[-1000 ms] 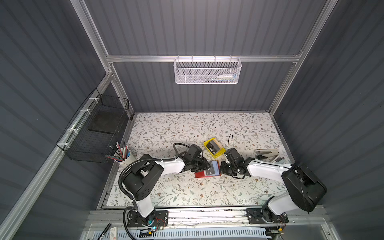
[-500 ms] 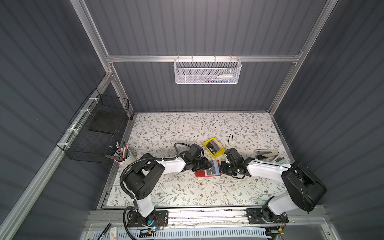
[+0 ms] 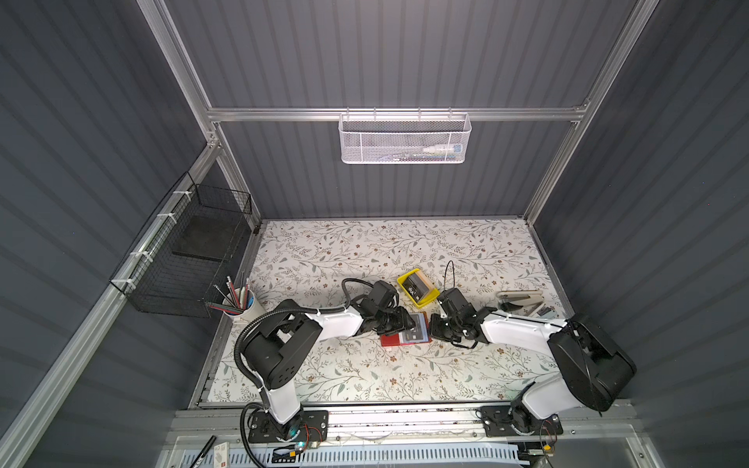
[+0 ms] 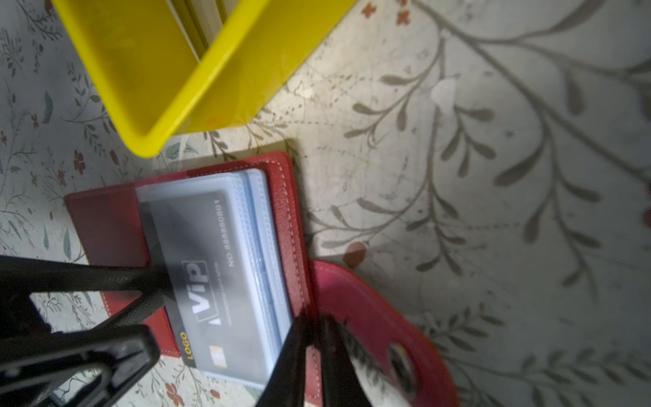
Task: Insert credit cards into a card holder
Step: Insert the credit card into the card slot.
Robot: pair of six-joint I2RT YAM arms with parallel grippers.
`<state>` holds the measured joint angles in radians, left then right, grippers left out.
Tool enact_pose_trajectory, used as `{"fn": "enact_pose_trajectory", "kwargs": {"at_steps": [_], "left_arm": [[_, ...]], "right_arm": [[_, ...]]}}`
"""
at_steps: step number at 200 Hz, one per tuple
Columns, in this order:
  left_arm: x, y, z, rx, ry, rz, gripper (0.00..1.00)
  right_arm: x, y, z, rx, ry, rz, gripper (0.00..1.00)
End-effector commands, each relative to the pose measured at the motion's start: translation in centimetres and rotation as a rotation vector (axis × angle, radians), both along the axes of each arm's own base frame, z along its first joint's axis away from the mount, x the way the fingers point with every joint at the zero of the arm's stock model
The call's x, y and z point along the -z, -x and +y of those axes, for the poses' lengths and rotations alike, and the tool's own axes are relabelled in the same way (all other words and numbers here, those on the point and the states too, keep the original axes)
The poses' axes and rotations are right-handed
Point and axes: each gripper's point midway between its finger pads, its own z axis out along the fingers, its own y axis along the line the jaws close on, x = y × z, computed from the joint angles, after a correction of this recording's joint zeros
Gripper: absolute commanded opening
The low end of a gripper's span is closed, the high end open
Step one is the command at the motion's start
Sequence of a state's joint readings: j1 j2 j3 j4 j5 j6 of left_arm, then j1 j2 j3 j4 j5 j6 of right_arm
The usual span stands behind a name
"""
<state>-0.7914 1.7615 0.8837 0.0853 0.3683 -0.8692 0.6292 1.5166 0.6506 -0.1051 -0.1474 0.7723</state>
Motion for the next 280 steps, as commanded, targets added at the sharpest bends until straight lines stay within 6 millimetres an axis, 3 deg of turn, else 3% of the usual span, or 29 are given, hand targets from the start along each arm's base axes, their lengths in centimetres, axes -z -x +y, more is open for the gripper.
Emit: {"fn": "enact_pose_trajectory", "kwargs": {"at_steps": [1,42,81,133,179,280], "left_arm": [[-0.1,0.0,-0.9,0.02,0.019,0.007,0.44],[0.0,-0.1,-0.8,0.018,0.008,0.007,0.44],[0.4,0.1,0.5,0.009,-0.058,-0.003,0.44],[0.2,0.0,1.6,-0.012,-0.094,-0.041,0.43],[0.6,0.0,1.5,0.0,-0.1,-0.042,0.32],[1.5,0.3,2.0,-0.004,-0.129,-0.031,0.2]], "right_arm": [[1.1,0.7,-0.4,-0.018,0.038,0.038,0.14],[1.2,0.7,-0.4,-0.018,0.042,0.04,0.14],[1.0,0.7,-0.5,-0.014,0.041,0.038,0.14],[-0.5,0.6,-0.1,-0.018,-0.003,-0.002,0.17],[-1.4,0.4,-0.2,-0.008,-0.012,-0.028,0.17],[-2.7,0.0,0.6,-0.022,-0.052,-0.055,0.16]]}}
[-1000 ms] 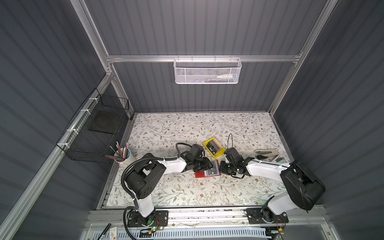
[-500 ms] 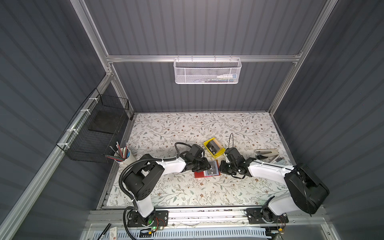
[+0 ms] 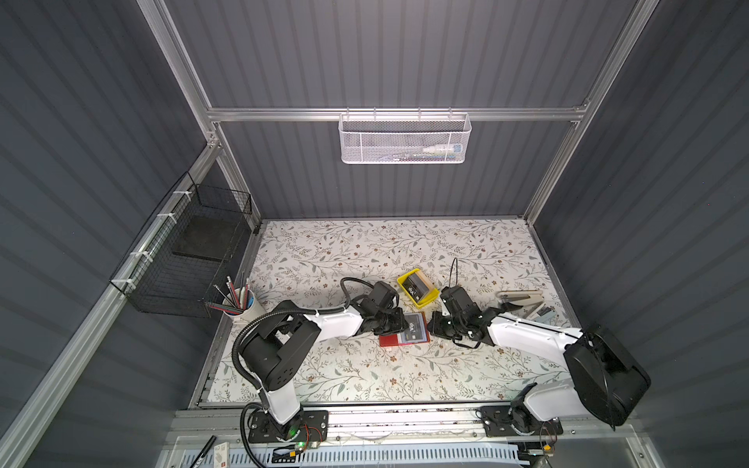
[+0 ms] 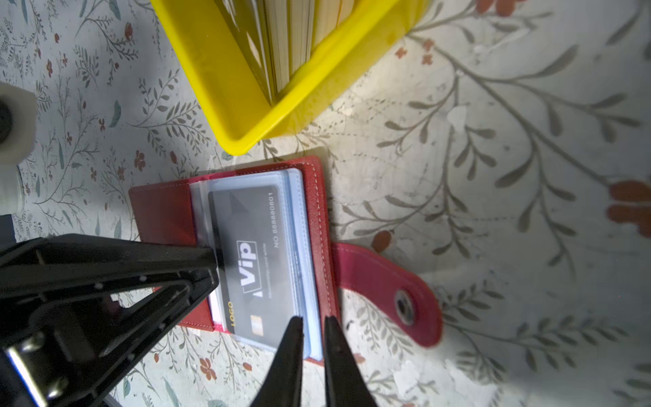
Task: Insert credit cards into a card holder
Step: Insert the credit card into the card slot, then flip over the card slot in the card holder.
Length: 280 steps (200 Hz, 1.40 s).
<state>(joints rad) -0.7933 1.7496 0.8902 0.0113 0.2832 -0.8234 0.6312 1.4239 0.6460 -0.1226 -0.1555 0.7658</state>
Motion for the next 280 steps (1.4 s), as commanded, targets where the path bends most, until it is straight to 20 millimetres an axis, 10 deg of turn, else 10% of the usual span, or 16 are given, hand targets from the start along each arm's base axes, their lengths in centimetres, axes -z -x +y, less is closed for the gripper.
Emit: {"fn": "enact_pose_trajectory", "kwargs": {"at_steps": [1,280], "left_arm": [[0.7,0.7,0.6,0.013,-0.036,0.008,0.2],[3.1,1.6,1.5,0.016,-0.123,0.031,0.1]], "right_arm": [[-0.3,0.1,0.3,-0.011,-0.008,-0.001,0.16],[0.2,-0.4,2.2,-0.027,-0.15,0.049,0.24]]}}
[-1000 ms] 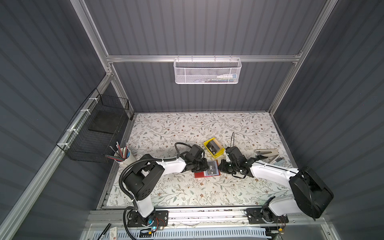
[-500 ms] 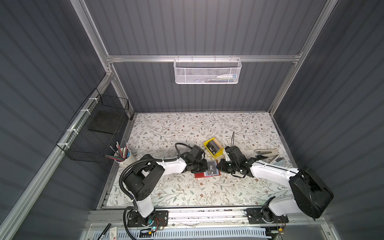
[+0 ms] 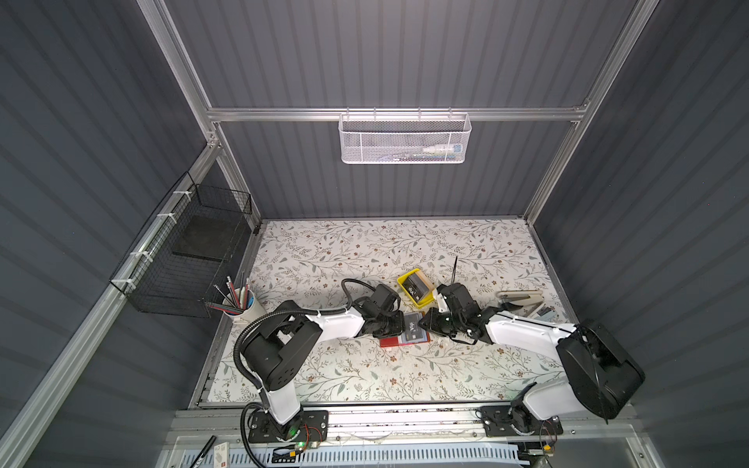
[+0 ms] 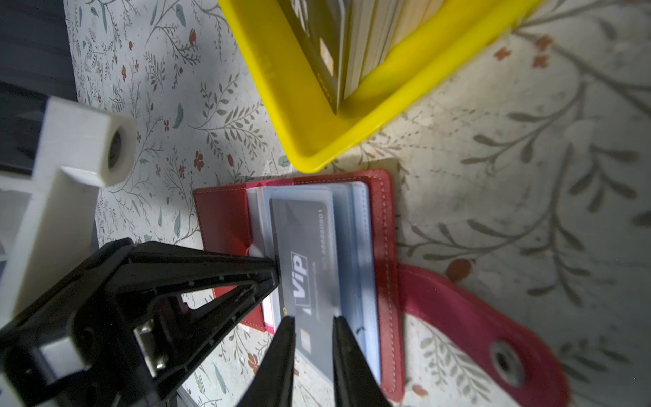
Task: Insert credit cards into a card holder
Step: Flip over the card slot in the card holder.
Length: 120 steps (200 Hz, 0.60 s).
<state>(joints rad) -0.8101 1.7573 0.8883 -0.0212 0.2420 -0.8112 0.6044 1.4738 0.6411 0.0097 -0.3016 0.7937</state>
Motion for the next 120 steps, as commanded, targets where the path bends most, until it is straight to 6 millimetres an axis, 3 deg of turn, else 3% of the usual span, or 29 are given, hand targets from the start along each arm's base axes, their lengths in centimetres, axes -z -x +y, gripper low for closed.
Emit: {"fn": "enact_pose_trajectory", "kwargs": {"at_steps": [1,79,120], "left_arm": [[2.1,1.0,1.1,0.011,-0.068,0.034,0.1],[2.1,1.1,1.0,0.01,-0.057,0.036,0.09],[1.0,0.8,0.5,0.009,-0.01,0.004,0.12]], "right_arm": [[0.8,0.3,-0.1,0.007,0.002,0.03,0.24],[0.6,0.6,0.9,-0.038,-0.052,0.04,0.22],[0.6,0.7,0.9,-0.043,-0.053,0.028,0.21]]}}
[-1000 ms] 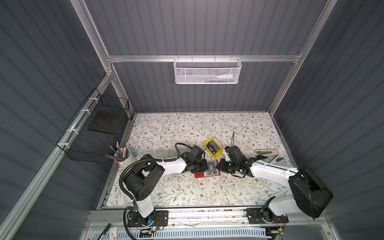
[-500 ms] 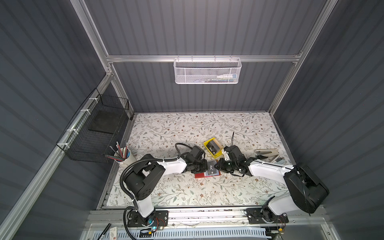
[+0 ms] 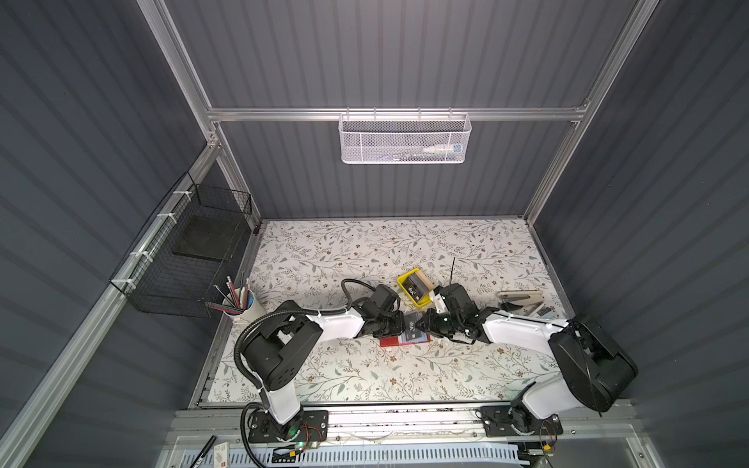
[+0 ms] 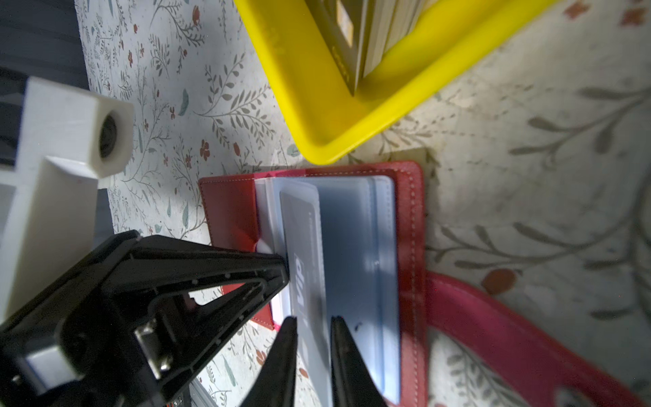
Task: Insert credit cards into a card holder
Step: Flip over the card slot in the card holder.
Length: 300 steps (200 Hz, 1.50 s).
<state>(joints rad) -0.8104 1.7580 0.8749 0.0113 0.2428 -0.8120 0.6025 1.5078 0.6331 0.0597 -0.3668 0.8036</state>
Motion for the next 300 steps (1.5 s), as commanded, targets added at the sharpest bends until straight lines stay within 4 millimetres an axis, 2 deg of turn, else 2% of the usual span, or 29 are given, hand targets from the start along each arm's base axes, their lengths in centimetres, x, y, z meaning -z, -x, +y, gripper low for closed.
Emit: {"fn": "enact_pose_trajectory", "kwargs": {"at_steps": [1,53,95,116,134,175,181,231,300], "left_arm": [[1.0,0.9,0.6,0.009,-0.024,0.015,0.13],[-0.8,0.3,0.3,0.012,0.001,-0.028,0.21],[-3.1,-0.3,0.5,0.015,0.041,-0.096,0.3],[-4.8,-0.3,-0.3,0.051,0.099,-0.14,0.36],[-5.6,-0.4,-0.1,0.057,0.111,-0.166,0.37],[-6.4,-0.9,0.9,0.008,0.174,-0.174,0.37],[-6.4,-0.9,0.9,0.008,0.177,-0.181,0.37],[-7.3,-2.2,0.5,0.014,0.216,-0.212,0.39],[-7.9,-2.3,1.2,0.024,0.229,-0.239,0.39]], "right_arm": [[0.3,0.4,-0.1,-0.012,-0.004,-0.001,0.21],[0.4,0.4,-0.2,-0.009,0.013,-0.006,0.21],[0.4,0.3,-0.1,-0.013,0.021,-0.016,0.22],[0.2,0.3,0.0,-0.018,0.017,-0.025,0.22],[-0.1,0.3,0.1,-0.023,0.017,-0.03,0.23],[-0.8,0.6,0.0,-0.035,0.015,-0.048,0.23],[-0.7,0.1,-0.5,-0.016,0.04,-0.066,0.23],[-0.4,0.2,-0.8,-0.008,0.055,-0.068,0.23],[-1.2,0.3,-0.7,0.009,0.06,-0.087,0.24]]}}
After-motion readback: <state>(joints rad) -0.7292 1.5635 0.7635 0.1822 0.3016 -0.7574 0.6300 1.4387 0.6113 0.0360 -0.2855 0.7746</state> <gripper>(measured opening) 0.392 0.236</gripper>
